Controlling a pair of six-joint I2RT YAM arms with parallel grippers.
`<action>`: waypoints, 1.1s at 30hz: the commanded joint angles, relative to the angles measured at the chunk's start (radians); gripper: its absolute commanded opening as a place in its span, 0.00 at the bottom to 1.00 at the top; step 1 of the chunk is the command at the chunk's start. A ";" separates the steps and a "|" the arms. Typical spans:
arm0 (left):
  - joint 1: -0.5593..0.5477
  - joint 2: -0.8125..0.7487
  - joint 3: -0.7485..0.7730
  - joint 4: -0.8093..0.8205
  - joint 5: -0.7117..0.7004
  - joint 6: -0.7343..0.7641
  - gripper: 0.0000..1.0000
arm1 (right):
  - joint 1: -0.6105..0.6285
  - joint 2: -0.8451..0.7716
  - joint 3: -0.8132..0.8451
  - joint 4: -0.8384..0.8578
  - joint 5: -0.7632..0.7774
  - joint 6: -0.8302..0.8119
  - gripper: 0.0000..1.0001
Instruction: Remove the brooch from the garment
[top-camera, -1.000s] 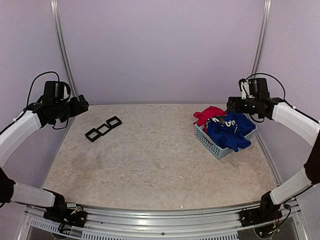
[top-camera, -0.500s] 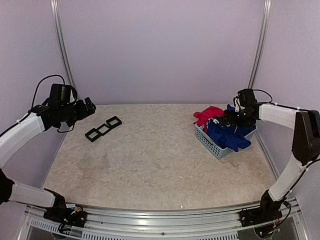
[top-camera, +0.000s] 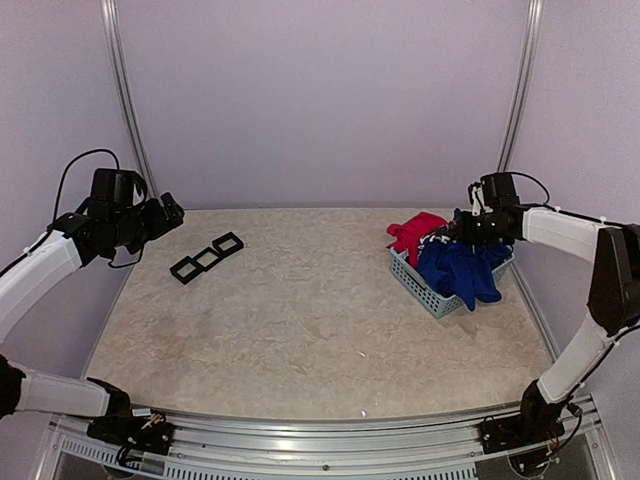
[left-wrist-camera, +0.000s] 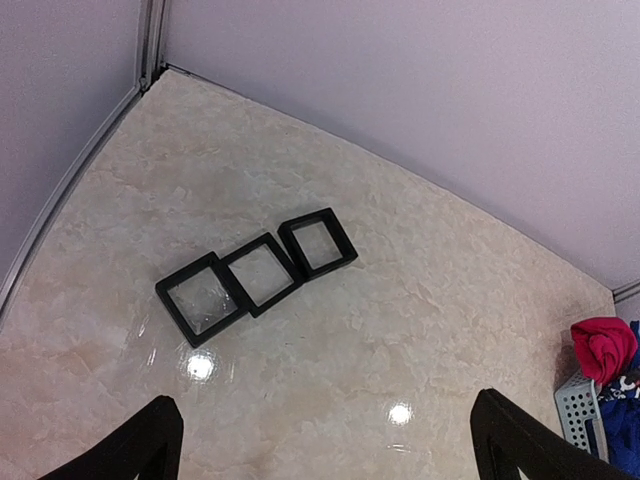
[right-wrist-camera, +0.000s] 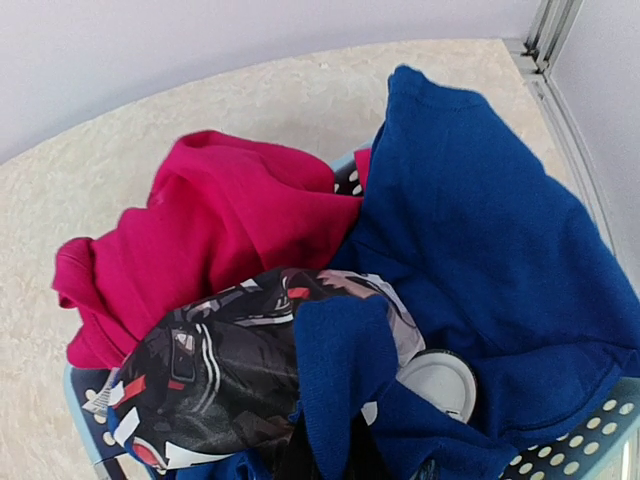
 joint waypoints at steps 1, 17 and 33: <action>-0.003 -0.032 -0.016 -0.017 -0.035 0.020 0.99 | 0.060 -0.211 -0.052 0.120 0.087 -0.034 0.00; 0.044 0.004 0.038 0.101 0.082 0.129 0.99 | 0.252 -0.477 0.236 0.109 -0.050 -0.110 0.00; 0.103 -0.018 0.043 0.068 0.124 0.127 0.99 | 0.712 -0.154 0.465 0.069 0.046 -0.121 0.00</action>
